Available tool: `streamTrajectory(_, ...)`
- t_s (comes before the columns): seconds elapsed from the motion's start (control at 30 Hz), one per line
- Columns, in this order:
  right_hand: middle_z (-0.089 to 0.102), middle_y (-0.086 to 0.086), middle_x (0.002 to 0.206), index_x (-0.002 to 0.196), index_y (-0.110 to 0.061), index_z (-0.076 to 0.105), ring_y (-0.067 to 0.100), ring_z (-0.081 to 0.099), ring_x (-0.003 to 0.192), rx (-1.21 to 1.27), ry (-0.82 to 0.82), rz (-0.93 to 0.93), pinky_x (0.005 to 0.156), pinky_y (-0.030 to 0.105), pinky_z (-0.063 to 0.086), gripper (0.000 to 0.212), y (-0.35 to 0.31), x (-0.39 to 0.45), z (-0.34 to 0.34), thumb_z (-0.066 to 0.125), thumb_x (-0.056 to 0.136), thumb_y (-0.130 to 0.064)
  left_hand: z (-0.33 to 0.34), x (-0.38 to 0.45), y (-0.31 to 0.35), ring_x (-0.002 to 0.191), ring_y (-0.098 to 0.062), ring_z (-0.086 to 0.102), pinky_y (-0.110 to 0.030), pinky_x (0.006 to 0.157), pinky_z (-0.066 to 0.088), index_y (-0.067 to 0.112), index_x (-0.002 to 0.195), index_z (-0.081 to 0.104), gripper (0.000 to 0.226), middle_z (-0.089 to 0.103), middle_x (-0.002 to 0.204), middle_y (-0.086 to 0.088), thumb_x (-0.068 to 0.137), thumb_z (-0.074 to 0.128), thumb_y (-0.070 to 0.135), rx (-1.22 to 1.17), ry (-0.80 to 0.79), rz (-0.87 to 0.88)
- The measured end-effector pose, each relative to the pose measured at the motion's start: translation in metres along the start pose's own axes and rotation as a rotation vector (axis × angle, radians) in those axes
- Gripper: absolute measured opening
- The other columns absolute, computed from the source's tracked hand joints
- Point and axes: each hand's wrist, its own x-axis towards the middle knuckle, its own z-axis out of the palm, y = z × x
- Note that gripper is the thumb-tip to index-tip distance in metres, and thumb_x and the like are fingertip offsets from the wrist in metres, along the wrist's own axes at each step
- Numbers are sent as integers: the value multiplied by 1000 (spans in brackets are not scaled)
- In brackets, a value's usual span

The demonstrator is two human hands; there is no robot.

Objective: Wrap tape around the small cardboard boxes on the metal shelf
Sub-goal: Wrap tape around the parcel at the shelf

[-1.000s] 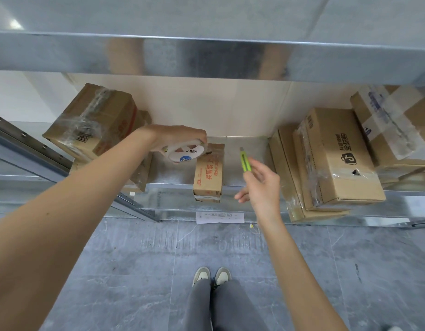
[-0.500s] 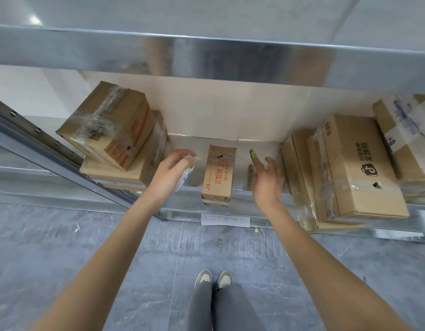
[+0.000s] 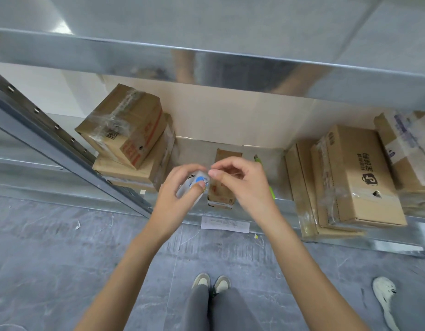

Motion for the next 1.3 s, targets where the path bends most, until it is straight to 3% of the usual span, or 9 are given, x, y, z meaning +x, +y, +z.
streamTrajectory(0.13,69,3,80,85,-9,72,3,57,68,-56,14,-15,66,9,42,11,-5,-3,2,76,78,-1,0,-2,6,122,-17,53,-45,105,42,36,108,64,25,63,117,7,86,53,41,-24,-14,12)
streamTrajectory(0.3,70,4,80,79,-10,73,10,57,71,-198,70,-90,69,23,45,6,-11,-5,3,71,82,-4,1,-3,14,120,-15,54,-42,106,42,32,110,63,29,63,117,8,85,53,41,-33,-22,10)
streamTrajectory(0.5,68,3,80,79,-9,71,12,58,71,-190,118,-153,70,24,47,6,-19,-10,4,70,84,-7,5,-6,19,129,-12,50,-40,110,40,29,126,60,39,60,127,13,90,57,43,-55,30,65)
streamTrajectory(0.63,67,1,79,77,-10,69,11,60,72,-198,134,-211,70,26,49,7,-26,-15,8,69,84,-8,10,-12,20,131,-16,49,-43,110,41,29,135,49,54,53,134,5,86,65,41,-142,107,44)
streamTrajectory(0.73,66,1,79,77,-10,70,11,61,72,-193,162,-237,69,26,50,8,-30,-17,9,70,84,-11,11,-14,23,121,-19,57,-48,103,47,22,117,51,44,58,124,5,81,71,38,-232,166,48)
streamTrajectory(0.83,66,2,78,76,-10,71,12,62,71,-167,212,-240,67,25,50,9,-30,-19,9,71,85,-12,14,-11,25,121,-18,54,-47,103,45,18,97,64,23,54,125,-1,83,67,36,-111,176,88)
streamTrajectory(0.97,71,5,75,79,-4,73,8,62,65,86,287,-59,63,18,48,6,-28,-20,12,71,84,-7,21,-7,25,121,-13,56,-43,99,48,14,85,67,5,56,127,6,83,67,19,-51,235,105)
streamTrajectory(1.13,71,14,76,80,-3,74,15,59,68,458,362,185,60,22,48,3,-25,-23,25,72,80,-4,31,-6,27,103,-19,60,-36,81,49,24,76,59,22,58,117,11,88,69,9,-19,298,116)
streamTrajectory(1.3,68,7,74,83,2,72,14,55,65,586,399,249,57,19,44,3,-23,-21,33,70,81,1,31,-7,26,110,-14,59,-39,88,51,16,80,64,13,59,116,13,88,69,8,38,313,127)
